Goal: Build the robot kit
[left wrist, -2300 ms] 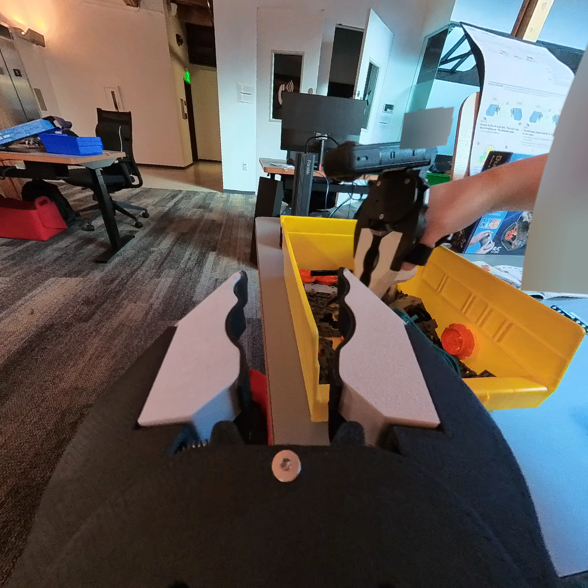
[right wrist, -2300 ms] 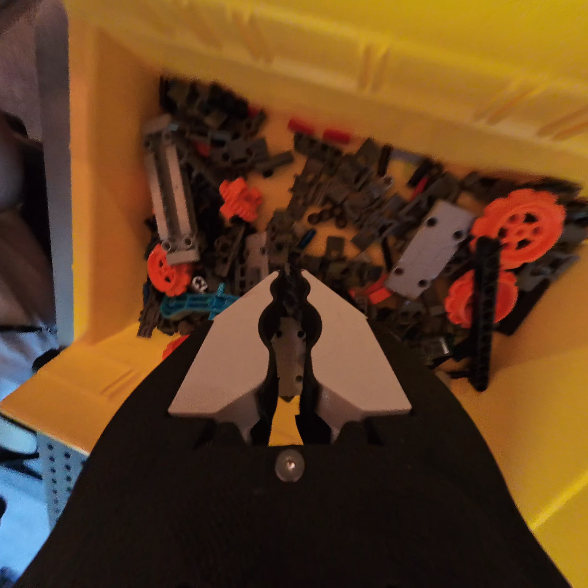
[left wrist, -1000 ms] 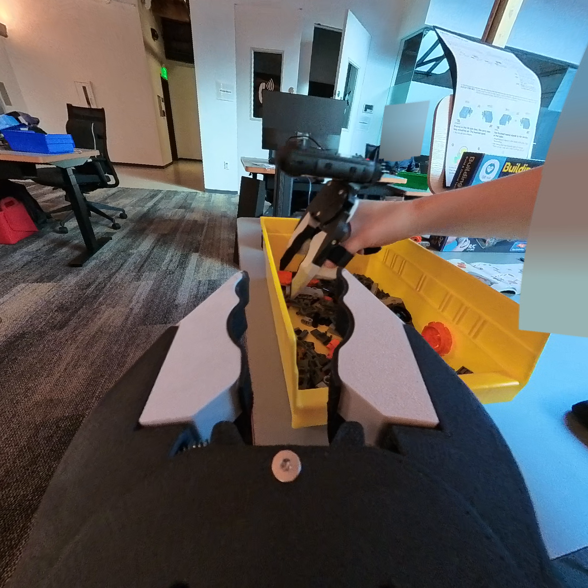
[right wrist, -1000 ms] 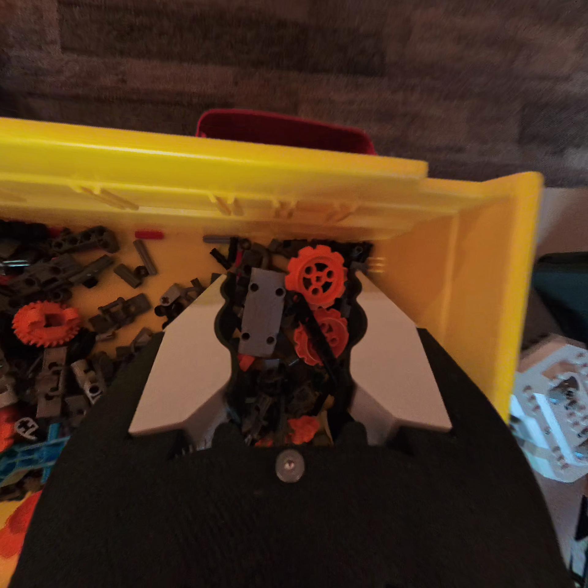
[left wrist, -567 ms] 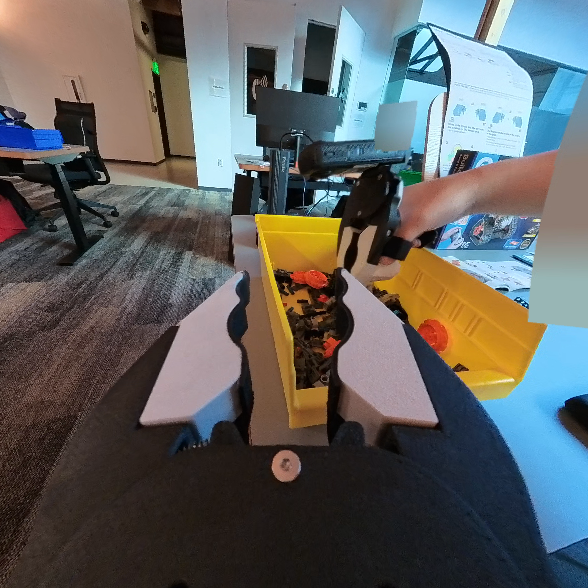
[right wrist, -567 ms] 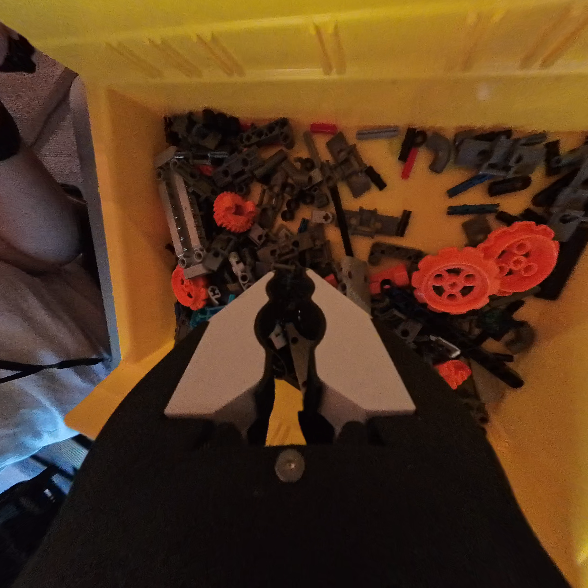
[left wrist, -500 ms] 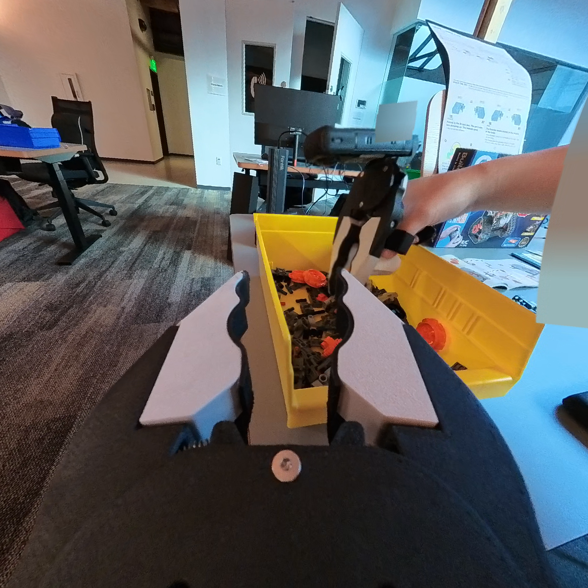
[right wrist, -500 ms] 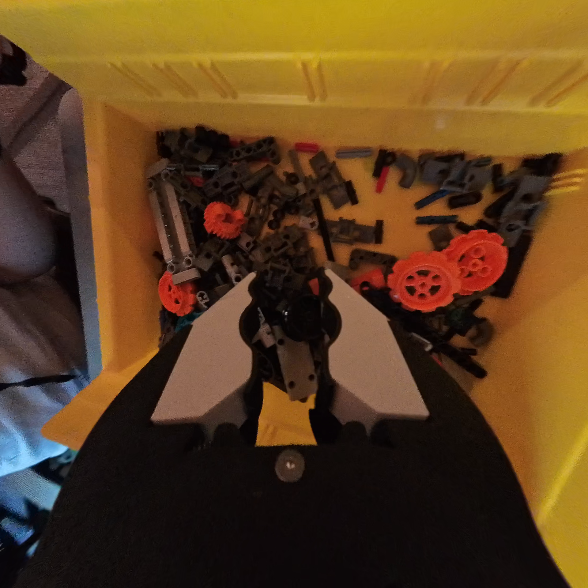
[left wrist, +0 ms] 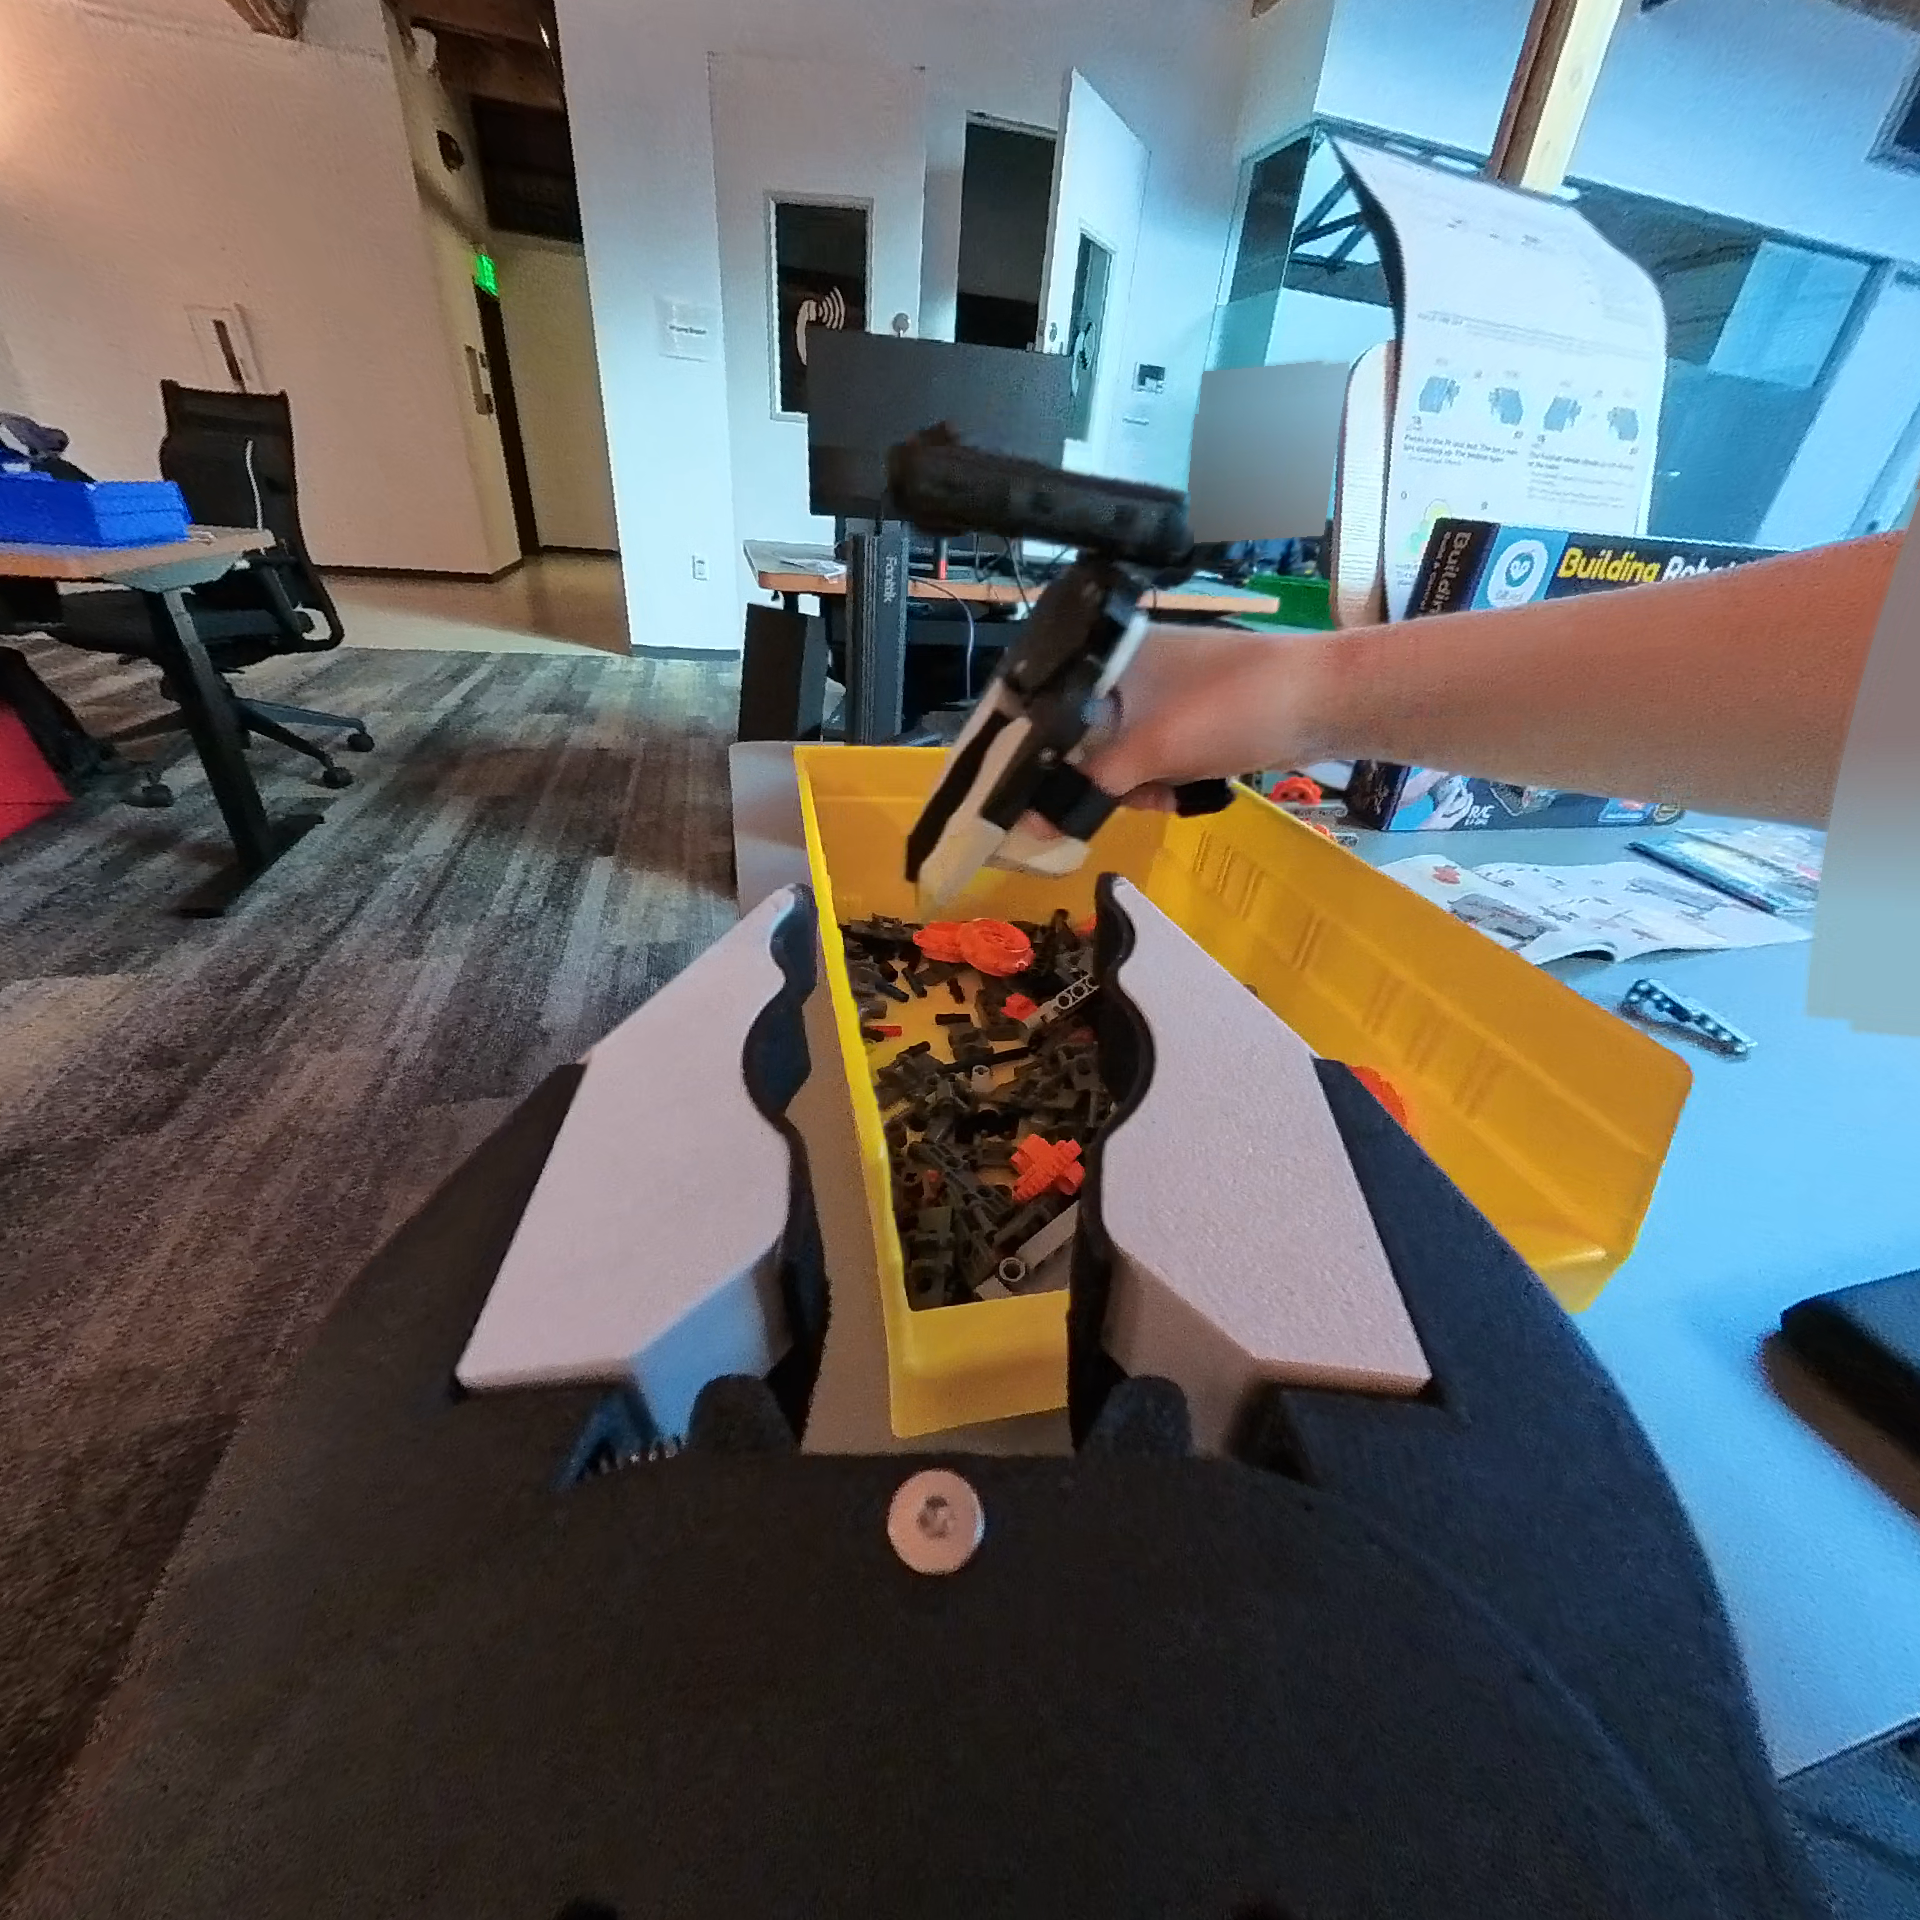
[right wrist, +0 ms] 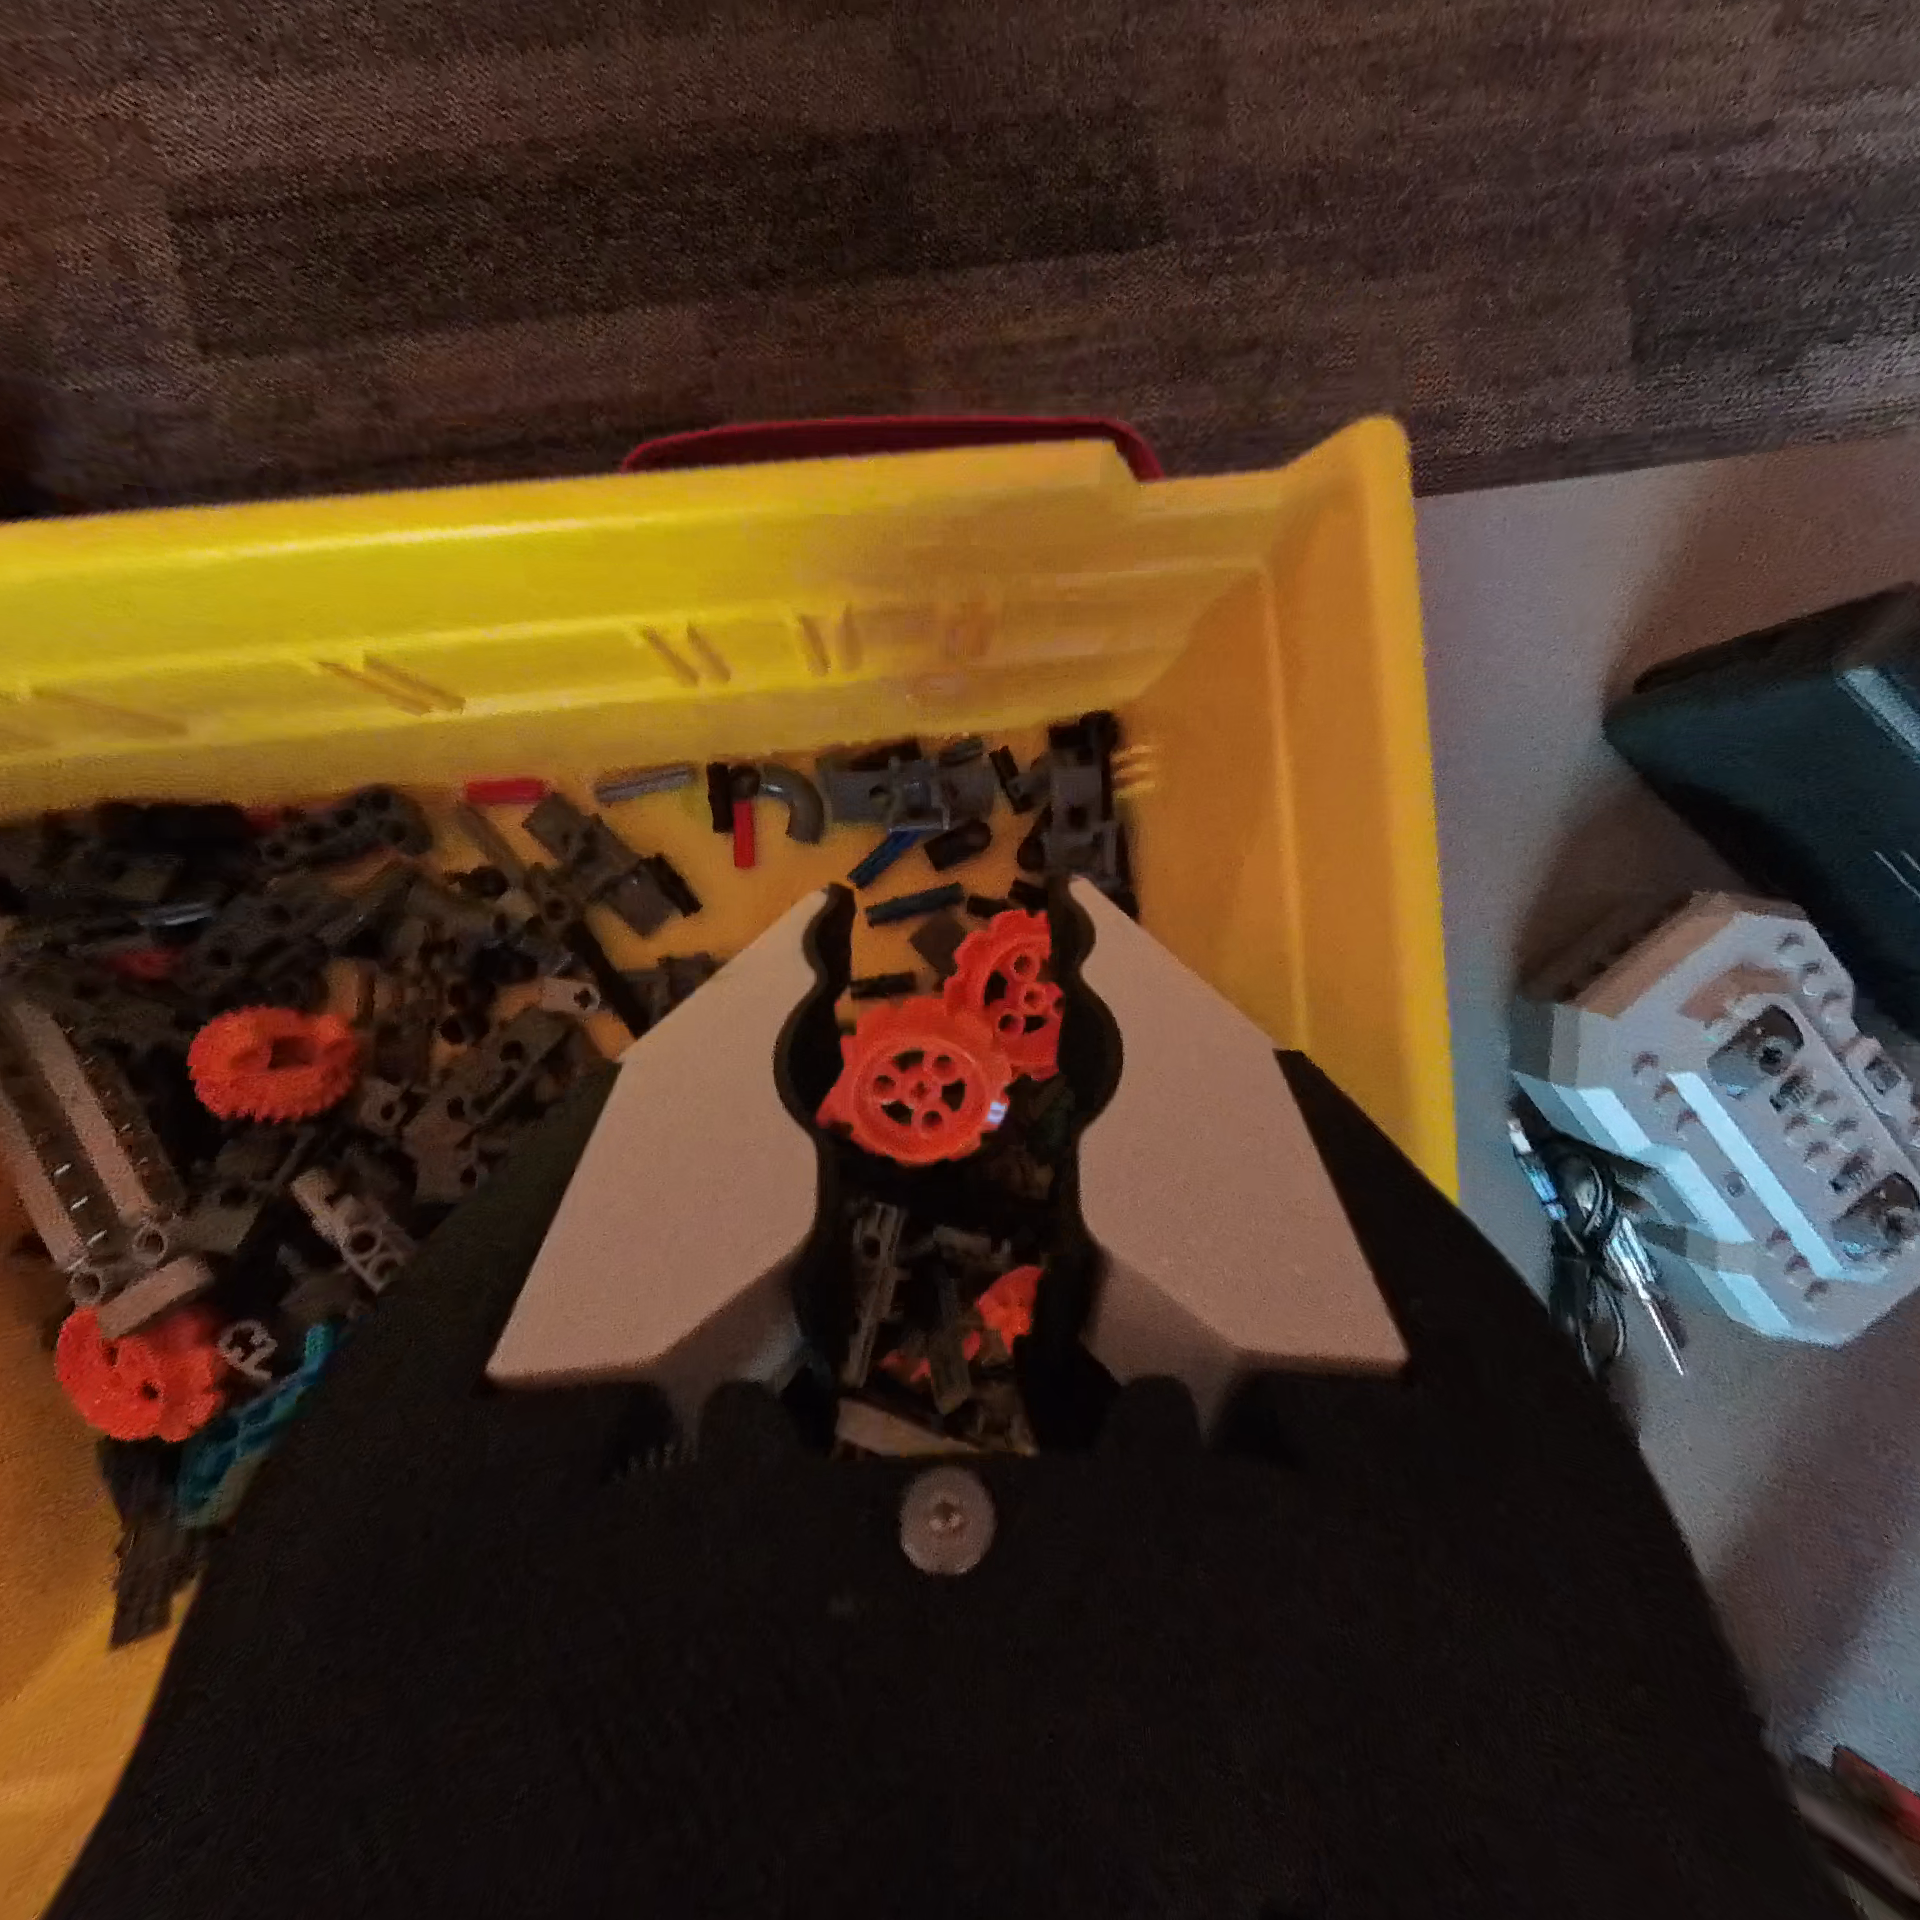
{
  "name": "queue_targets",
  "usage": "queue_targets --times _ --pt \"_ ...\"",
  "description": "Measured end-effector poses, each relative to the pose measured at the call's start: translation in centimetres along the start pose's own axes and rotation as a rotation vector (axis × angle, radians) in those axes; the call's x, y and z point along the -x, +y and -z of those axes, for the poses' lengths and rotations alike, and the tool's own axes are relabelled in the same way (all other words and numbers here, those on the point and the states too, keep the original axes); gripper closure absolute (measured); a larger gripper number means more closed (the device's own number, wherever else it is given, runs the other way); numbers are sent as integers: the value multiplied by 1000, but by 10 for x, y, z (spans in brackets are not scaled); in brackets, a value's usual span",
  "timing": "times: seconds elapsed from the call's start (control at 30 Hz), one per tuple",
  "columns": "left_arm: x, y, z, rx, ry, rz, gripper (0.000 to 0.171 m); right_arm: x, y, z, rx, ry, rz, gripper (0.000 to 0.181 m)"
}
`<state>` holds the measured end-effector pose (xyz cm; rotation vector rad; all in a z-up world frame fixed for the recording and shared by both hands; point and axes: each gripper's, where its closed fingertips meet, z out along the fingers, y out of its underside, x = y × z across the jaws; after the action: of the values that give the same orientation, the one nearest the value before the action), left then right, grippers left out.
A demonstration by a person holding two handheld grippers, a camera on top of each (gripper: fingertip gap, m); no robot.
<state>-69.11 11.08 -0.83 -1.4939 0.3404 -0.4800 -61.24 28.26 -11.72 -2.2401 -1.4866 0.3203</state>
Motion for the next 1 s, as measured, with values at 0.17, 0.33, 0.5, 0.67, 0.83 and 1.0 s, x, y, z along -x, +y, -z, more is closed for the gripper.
queue_targets --times 0.17,0.33,0.5,0.67,0.83,1.0 --pt "0 -9 7 -31 2 -1 121 -18 3 -29 144 123 32 145" --pt "0 -7 6 -30 18 7 121 -10 10 -40 212 89 -10 159" --pt "5 2 6 11 3 -10 121 28 27 -8 297 -154 -47 158" --pt "4 -2 6 -28 30 28 120 29 19 73 -6 -84 16 142" --pt "-8 -7 1 -42 50 5 120 36 46 200 -476 146 98 136" --pt "-30 -5 -13 17 54 -75 120 13 177 299 -638 548 -19 128"
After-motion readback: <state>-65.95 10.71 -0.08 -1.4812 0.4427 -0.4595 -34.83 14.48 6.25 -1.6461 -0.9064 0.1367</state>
